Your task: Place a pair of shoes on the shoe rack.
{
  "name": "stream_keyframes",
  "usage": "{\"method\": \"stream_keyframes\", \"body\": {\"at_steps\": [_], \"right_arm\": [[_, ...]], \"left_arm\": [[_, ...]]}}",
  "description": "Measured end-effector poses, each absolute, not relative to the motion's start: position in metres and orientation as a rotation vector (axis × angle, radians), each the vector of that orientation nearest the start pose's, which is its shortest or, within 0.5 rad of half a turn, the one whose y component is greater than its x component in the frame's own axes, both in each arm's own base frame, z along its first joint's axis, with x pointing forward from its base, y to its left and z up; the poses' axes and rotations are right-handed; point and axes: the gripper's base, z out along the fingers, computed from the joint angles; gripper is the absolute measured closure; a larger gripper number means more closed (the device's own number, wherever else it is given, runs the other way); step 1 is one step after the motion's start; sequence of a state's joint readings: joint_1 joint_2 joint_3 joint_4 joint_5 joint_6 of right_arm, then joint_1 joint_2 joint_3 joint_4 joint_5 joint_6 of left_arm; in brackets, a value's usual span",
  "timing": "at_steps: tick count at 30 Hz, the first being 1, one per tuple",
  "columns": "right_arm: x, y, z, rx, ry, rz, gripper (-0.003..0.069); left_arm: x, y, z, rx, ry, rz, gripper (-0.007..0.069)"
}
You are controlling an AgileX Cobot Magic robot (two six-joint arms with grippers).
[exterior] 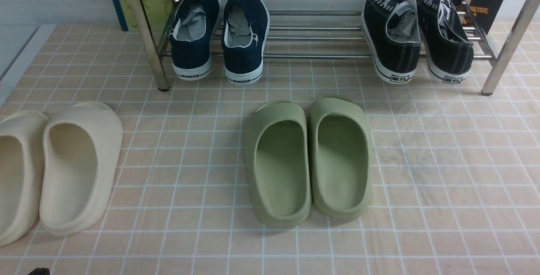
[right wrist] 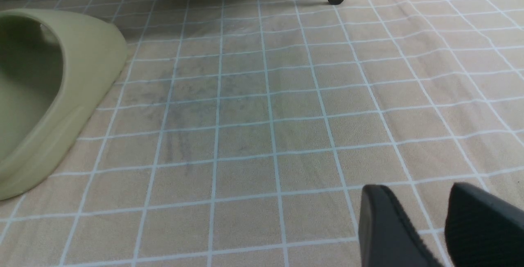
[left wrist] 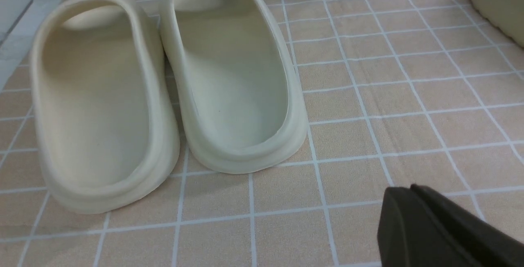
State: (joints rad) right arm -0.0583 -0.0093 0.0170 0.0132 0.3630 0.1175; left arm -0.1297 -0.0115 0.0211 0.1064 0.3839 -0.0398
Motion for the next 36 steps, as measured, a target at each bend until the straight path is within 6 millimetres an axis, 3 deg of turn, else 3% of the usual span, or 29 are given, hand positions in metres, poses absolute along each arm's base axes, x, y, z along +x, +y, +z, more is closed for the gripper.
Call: {"method": "stream_keyframes", "body": {"at_steps": [5,36], "right_arm": [[0.0527,-0.0027,0.1753,0.171,1.847,0.054,0.0419],[0.0527,-0.0027,0.1752,0.171,1.848,0.054,0.0419]], "left_arm": [[0.0522,-0.0015,0.1725,0.093,1.874,0.001,0.0622],[0.0518,-0.0058,0.1725,0.151,1.871,-0.046,0.0621]]}}
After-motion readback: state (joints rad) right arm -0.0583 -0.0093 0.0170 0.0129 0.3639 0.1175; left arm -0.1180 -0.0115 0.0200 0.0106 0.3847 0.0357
